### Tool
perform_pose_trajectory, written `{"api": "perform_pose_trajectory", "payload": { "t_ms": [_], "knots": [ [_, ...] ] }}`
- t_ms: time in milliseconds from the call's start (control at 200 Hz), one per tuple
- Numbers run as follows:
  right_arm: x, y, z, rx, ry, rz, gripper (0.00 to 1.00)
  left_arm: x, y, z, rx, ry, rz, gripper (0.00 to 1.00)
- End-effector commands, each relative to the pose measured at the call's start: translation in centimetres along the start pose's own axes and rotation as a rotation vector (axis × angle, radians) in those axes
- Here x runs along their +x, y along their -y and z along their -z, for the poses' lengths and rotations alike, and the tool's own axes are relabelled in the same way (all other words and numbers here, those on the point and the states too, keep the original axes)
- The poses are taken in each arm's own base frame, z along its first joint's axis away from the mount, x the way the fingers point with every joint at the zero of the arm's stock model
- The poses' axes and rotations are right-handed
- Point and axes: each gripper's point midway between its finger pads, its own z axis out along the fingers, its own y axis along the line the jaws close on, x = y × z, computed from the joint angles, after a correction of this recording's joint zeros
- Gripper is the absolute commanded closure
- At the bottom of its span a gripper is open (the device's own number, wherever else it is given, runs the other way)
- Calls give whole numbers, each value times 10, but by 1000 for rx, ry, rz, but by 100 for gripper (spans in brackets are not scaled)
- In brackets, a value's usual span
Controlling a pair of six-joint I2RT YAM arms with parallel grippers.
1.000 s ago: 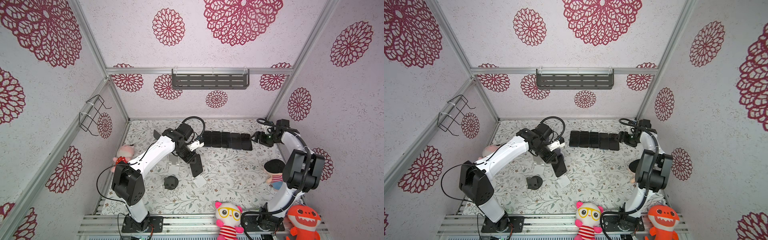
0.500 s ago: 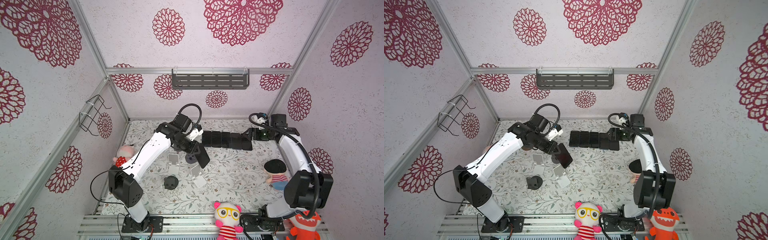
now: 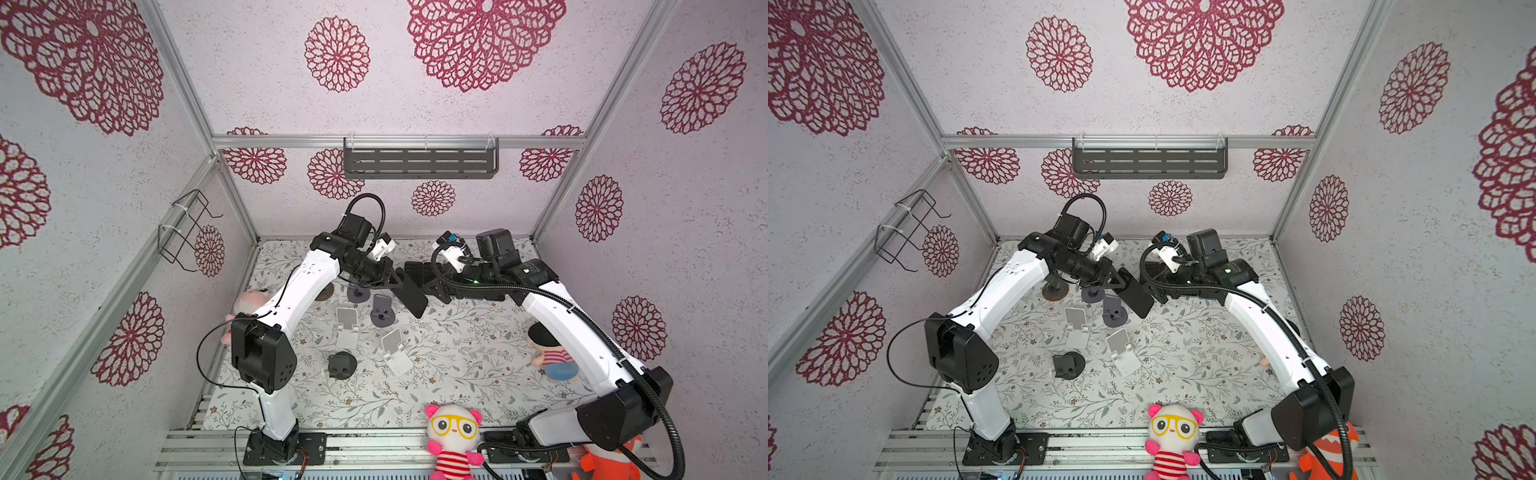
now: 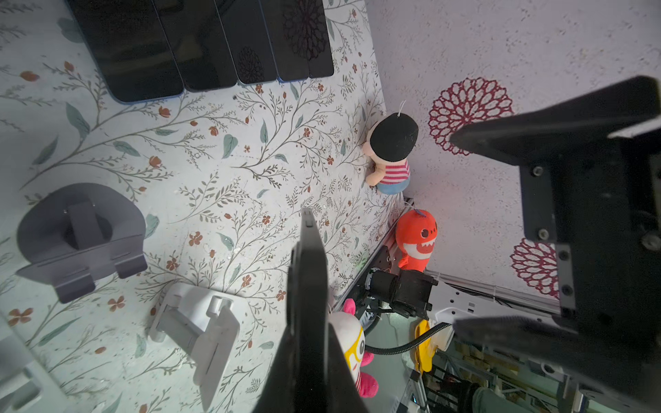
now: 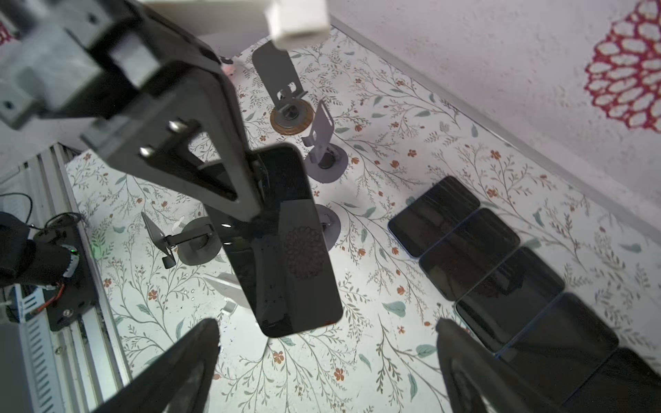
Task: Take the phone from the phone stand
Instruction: 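Lift the black phone toward the right gripper while the right gripper reaches for it, then grasp the black phone with the right gripper and open the left gripper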
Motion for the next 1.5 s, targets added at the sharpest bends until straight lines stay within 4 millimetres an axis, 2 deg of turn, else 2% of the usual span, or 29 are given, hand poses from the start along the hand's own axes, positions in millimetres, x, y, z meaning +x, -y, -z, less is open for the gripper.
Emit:
{"api": "perform_pose_trajectory", "payload": {
  "t_ms": [0, 190, 580, 861, 1206, 1496],
  "knots": [
    [-9, -3, -11, 19, -8, 95, 1, -8, 24, 11, 79, 31, -22, 100],
    [0, -18, -35, -39, -48, 152, 1, -10, 22, 13, 92, 30, -14, 100],
    [12, -17, -60, -68, -65, 167, 1, -5, 27, 13, 127, 19, -34, 100],
    [16, -18, -70, -97, -73, 156, 4, -3, 31, 14, 149, 15, -51, 100],
    [19, -33, -72, -185, -88, 144, 6, -7, 26, 16, 132, 28, -42, 100],
    [23, -31, -78, -186, -100, 138, 6, -9, 27, 17, 142, 35, -44, 100]
  ]
}}
